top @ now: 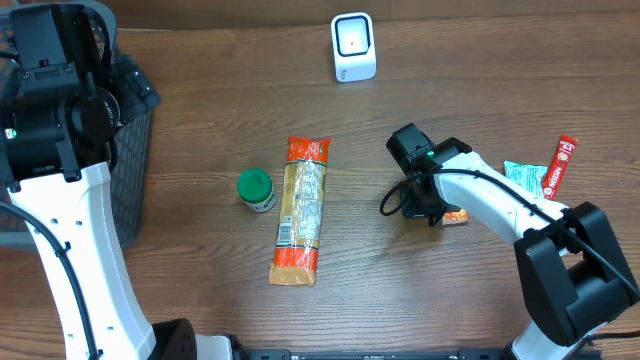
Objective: Scan the item barcode
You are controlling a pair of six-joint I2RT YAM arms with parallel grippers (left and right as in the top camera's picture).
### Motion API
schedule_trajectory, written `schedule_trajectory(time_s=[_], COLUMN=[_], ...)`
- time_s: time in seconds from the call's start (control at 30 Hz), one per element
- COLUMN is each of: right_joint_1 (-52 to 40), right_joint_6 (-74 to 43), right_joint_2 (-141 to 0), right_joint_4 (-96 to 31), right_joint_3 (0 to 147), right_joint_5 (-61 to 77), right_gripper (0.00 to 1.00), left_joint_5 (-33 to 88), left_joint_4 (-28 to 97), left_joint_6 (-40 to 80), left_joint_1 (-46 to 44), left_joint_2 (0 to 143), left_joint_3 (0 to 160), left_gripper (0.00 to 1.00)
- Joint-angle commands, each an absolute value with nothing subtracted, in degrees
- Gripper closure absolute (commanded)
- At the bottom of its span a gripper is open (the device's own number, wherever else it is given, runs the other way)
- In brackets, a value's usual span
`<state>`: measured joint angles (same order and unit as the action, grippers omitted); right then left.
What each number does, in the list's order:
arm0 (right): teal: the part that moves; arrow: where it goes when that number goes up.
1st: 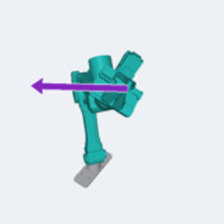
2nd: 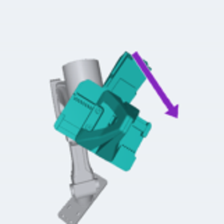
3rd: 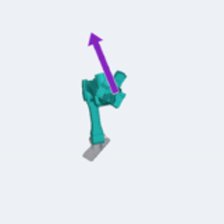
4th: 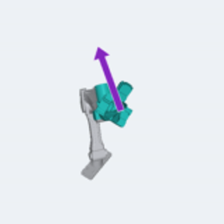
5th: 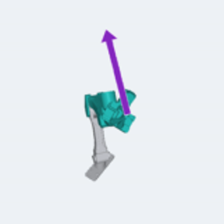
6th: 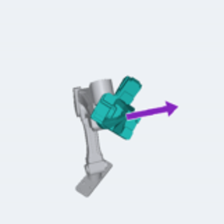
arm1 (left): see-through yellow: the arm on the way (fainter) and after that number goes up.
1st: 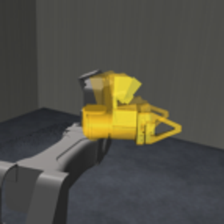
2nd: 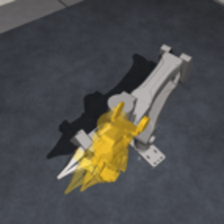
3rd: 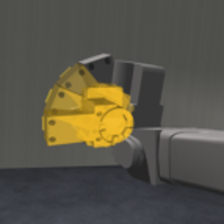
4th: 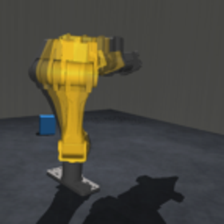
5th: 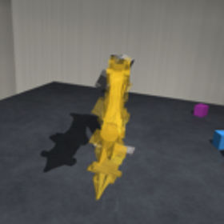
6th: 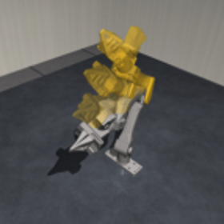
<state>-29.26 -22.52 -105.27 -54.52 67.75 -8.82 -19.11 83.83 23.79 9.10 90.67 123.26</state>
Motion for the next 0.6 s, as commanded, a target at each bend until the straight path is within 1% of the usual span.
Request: schedule_trajectory(time_s=[0.0, 0.17, 0.2, 0.23, 0.3, 0.4, 0.43, 0.47, 0.57], right_joint_1=[-29.3, -27.2, -26.4, -25.6, -23.4, -19.5, -17.5, -15.8, -10.2], right_joint_6=[-24.0, -23.9, -23.3, -22.2, -19.9, -17.0, -15.7, -14.4, -8.8], right_joint_2=[-105.4, -104.5, -103.9, -103.2, -101.5, -100.0, -99.7, -99.7, -100.2], right_joint_4=[-54.0, -57.2, -58.2, -59.2, -61.6, -64.6, -65.5, -66.5, -68.6], right_joint_3=[67.5, 72.1, 73.5, 75.0, 78.4, 81.0, 81.1, 81.1, 79.7], right_joint_5=[-8.6, -6.9, -6.6, -6.0, -3.7, 0.9, 3.0, 4.9, 10.9], right_gripper=[0.96, 0.96, 0.94, 0.91, 0.80, 0.53, 0.48, 0.47, 0.47], left_joint_5=[-19.8, -19.8, -19.8, -19.8, -19.8, -19.8, -19.8, -19.8, -19.8], left_joint_4=[83.8, 83.8, 83.8, 83.8, 83.8, 83.8, 83.8, 83.8, 83.8], left_joint_6=[23.3, 23.3, 23.3, 23.3, 23.3, 23.3, 23.3, 23.3, 23.3], left_joint_1=[9.3, 9.3, 9.3, 9.3, 9.3, 9.4, 9.3, 9.3, 9.3], left_joint_2=[91.1, 91.1, 91.1, 91.1, 91.1, 91.1, 91.1, 91.1, 91.1], left_joint_3=[123.9, 123.9, 123.9, 123.9, 123.9, 123.9, 123.9, 123.9, 123.9], left_gripper=[0.01, 0.00, 0.00, 0.00, 0.00, 0.00, 0.00, 0.00, 0.00])
